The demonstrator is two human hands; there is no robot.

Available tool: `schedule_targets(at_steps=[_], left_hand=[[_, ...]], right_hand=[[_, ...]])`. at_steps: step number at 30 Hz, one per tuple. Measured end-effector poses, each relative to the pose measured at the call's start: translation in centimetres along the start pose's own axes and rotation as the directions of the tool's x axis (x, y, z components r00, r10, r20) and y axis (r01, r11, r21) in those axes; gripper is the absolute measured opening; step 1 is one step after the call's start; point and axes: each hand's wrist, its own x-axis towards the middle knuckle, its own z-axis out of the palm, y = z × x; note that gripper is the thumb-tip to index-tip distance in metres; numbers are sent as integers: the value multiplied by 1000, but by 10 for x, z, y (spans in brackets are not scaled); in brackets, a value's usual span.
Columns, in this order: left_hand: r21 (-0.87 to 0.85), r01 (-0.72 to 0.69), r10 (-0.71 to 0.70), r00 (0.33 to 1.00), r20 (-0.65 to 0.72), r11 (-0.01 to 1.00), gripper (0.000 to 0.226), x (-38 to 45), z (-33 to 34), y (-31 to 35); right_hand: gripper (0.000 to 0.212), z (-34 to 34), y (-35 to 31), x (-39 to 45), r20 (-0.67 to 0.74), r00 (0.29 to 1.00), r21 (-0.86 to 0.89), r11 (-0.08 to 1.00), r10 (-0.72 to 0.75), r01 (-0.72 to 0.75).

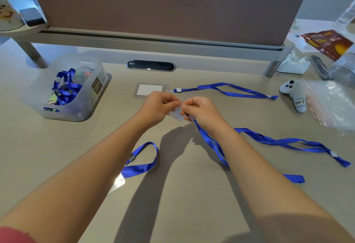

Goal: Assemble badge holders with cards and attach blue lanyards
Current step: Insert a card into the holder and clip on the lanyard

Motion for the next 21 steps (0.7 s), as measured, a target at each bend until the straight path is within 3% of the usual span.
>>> schedule_targets(at_steps=[6,10,16,21], left_hand=[[223,-44,54,998,-40,974,21,-2,-2,4],[210,-45,68,992,-103,977,23,-4,0,4],[130,-17,28,996,-85,991,21,-6,-3,7],[181,1,20,993,-116,984,24,-6,-6,8]], right_hand=[[8,4,0,4,7,1000,-65,998,-25,25],[22,5,-2,4,-2,999,-109,993,-51,51],[24,5,-4,4,-4,998,-126,990,-60,59],[18,7,-6,3,18,998,-110,992,-55,57]])
